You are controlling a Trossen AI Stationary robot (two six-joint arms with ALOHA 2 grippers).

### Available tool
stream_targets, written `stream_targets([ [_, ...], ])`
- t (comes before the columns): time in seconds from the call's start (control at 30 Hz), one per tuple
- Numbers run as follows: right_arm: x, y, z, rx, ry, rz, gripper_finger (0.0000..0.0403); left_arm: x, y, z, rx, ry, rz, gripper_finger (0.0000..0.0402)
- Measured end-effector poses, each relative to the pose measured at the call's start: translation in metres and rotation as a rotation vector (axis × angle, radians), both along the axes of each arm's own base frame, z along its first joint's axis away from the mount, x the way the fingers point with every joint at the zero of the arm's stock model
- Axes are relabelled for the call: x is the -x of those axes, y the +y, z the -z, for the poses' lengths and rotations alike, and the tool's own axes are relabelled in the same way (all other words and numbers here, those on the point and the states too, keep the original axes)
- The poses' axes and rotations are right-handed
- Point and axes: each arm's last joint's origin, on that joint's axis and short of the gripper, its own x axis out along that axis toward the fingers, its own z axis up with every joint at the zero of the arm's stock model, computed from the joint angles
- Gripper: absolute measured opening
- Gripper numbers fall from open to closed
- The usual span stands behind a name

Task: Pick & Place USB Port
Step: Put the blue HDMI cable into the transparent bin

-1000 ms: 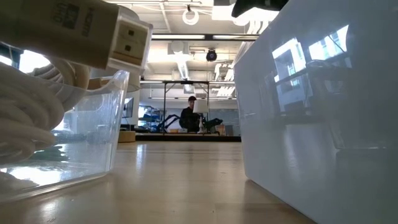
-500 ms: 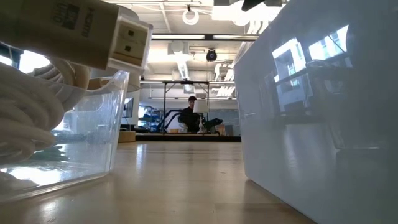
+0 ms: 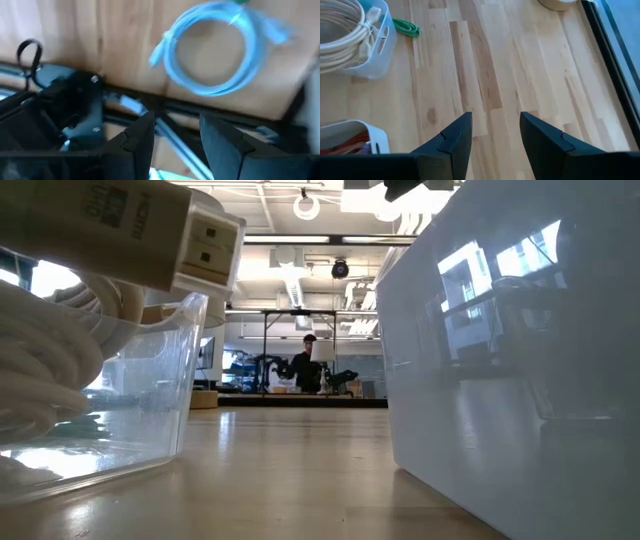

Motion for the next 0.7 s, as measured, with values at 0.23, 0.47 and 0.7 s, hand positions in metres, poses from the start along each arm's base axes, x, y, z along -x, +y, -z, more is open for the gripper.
stream_targets([
  [0.23, 0.000, -0.002, 0.001, -0.015, 0.017, -0.025, 0.0154, 0.000, 0.004, 0.037, -0.080, 0.016, 0.234, 0.0151],
  [0.47, 0.002, 0.002, 0.002, -0.062, 0.040, -0.056, 0.0154, -0.001, 0.005, 0.056, -0.067, 0.032, 0.456, 0.0151],
  [0.7, 0.003, 0.010, 0.002, -0.087, 0.035, -0.050, 0.0154, -0.003, 0.009, 0.075, -0.084, 0.021, 0.526, 0.0151],
])
